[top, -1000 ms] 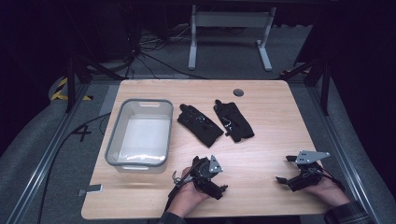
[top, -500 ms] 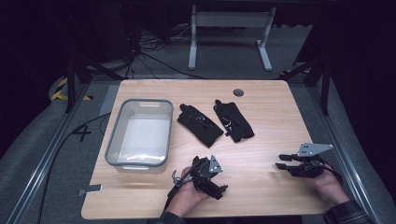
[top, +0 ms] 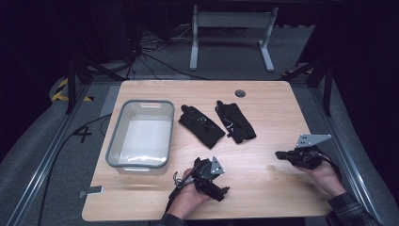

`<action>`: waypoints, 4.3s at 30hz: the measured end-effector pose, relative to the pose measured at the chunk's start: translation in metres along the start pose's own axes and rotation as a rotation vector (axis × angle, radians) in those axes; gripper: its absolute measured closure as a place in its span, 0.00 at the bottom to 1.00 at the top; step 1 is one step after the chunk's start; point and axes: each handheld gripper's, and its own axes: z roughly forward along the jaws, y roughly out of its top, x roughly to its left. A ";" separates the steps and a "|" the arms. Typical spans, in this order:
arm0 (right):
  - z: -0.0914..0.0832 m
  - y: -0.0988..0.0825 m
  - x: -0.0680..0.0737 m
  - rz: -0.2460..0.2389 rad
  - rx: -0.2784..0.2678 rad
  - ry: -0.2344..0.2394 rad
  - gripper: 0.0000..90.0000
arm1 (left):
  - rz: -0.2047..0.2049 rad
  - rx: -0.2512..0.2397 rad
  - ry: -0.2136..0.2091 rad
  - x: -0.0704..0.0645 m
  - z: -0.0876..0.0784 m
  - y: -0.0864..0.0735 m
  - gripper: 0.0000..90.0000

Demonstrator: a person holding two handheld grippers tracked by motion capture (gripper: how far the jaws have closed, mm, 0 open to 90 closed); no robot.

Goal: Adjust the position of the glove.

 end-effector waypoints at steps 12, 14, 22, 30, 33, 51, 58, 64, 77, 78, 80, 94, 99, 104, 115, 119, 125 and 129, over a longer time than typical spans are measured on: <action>0.015 0.019 -0.008 -0.027 -0.012 0.016 1.00 | -0.008 -0.001 0.006 -0.001 0.000 0.000 0.00; 0.019 0.025 -0.010 -0.033 -0.014 0.019 1.00 | -0.014 0.000 0.012 -0.002 0.000 0.000 0.00; 0.034 0.044 -0.017 -0.049 -0.023 0.028 1.00 | -0.011 -0.001 0.011 -0.002 0.000 0.000 0.00; 0.054 0.064 -0.022 -0.075 -0.018 0.023 1.00 | -0.011 0.000 0.006 -0.002 0.000 0.000 0.00; 0.063 0.071 -0.026 -0.081 -0.018 0.014 1.00 | -0.006 -0.001 0.004 -0.002 0.000 0.000 0.00; 0.107 0.071 -0.050 -0.060 0.051 -0.016 1.00 | -0.002 -0.001 0.003 -0.002 0.000 -0.001 0.00; 0.110 0.067 -0.049 -0.070 0.069 -0.022 1.00 | -0.002 -0.001 0.003 -0.002 0.000 -0.001 0.00; 0.105 0.063 -0.046 -0.072 0.078 -0.024 1.00 | -0.001 0.000 0.001 -0.002 -0.001 -0.001 0.00; 0.080 0.043 -0.035 -0.068 0.111 -0.001 1.00 | 0.006 0.003 -0.001 -0.002 -0.001 -0.001 0.00; 0.078 0.042 -0.035 -0.068 0.112 -0.003 1.00 | 0.005 0.003 -0.003 -0.002 -0.001 -0.001 0.00; 0.074 0.039 -0.033 -0.069 0.115 -0.001 1.00 | 0.006 0.003 -0.003 -0.002 -0.001 -0.001 0.00; 0.043 0.013 -0.018 -0.056 0.144 0.019 1.00 | 0.006 -0.001 -0.007 -0.003 -0.001 -0.001 0.00; 0.032 0.003 -0.007 -0.061 0.148 0.041 1.00 | 0.005 -0.001 -0.007 -0.003 -0.001 -0.001 0.00; 0.022 -0.007 0.005 -0.065 0.150 0.063 1.00 | 0.006 0.001 -0.007 -0.003 -0.001 -0.001 0.00; 0.003 -0.026 0.040 -0.098 0.162 0.113 1.00 | 0.006 0.001 -0.007 -0.002 -0.001 -0.001 0.00; -0.001 -0.029 0.046 -0.106 0.166 0.120 1.00 | 0.006 0.000 -0.007 -0.003 -0.001 -0.001 0.00; -0.004 -0.015 0.043 -0.122 0.135 0.095 1.00 | 0.006 -0.001 -0.008 -0.002 -0.001 -0.001 0.00; 0.004 0.000 0.032 -0.132 0.114 0.068 1.00 | 0.006 0.001 -0.008 -0.002 -0.001 -0.001 0.00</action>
